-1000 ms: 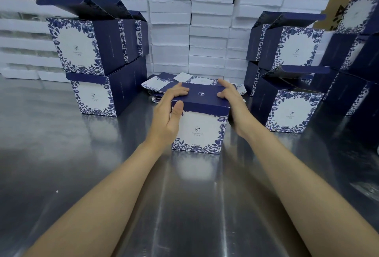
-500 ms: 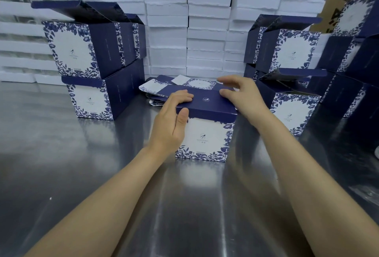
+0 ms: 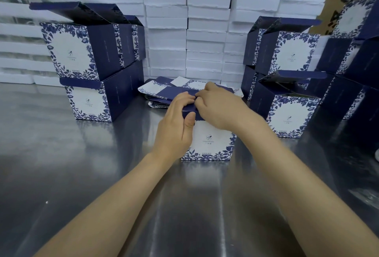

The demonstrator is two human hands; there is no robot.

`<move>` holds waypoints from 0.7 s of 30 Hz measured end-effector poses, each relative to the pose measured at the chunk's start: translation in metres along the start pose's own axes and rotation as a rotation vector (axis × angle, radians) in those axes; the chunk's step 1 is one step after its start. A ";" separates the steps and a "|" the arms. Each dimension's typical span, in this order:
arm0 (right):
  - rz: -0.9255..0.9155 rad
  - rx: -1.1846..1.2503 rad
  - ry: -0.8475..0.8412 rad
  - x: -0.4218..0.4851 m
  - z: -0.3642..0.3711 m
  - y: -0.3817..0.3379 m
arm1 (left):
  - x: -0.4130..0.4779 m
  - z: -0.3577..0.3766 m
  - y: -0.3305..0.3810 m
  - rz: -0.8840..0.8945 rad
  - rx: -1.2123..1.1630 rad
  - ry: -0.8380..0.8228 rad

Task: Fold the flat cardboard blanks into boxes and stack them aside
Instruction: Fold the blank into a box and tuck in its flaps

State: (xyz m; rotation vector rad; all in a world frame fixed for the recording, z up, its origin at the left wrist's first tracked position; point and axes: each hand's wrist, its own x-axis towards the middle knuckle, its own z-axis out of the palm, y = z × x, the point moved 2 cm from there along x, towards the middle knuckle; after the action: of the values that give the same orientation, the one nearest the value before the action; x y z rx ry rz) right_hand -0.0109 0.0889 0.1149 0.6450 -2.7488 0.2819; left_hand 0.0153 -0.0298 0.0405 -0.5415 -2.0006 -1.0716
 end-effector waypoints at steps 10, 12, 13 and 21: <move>-0.142 -0.145 0.821 -0.019 0.018 0.000 | 0.000 0.005 -0.010 -0.045 -0.052 -0.052; -0.267 -0.083 0.888 -0.021 0.032 0.011 | 0.000 0.003 -0.011 -0.054 -0.046 -0.057; -0.320 -0.013 0.894 -0.023 0.041 0.017 | 0.000 0.001 -0.012 -0.065 -0.048 -0.051; 0.068 0.726 0.600 -0.022 0.088 0.018 | -0.001 -0.003 -0.021 -0.247 -0.032 0.078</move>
State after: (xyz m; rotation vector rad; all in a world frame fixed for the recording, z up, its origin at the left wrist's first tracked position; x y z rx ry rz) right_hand -0.0223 0.0910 0.0234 0.5060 -2.0458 1.2871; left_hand 0.0031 -0.0439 0.0301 -0.2683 -2.0209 -1.2550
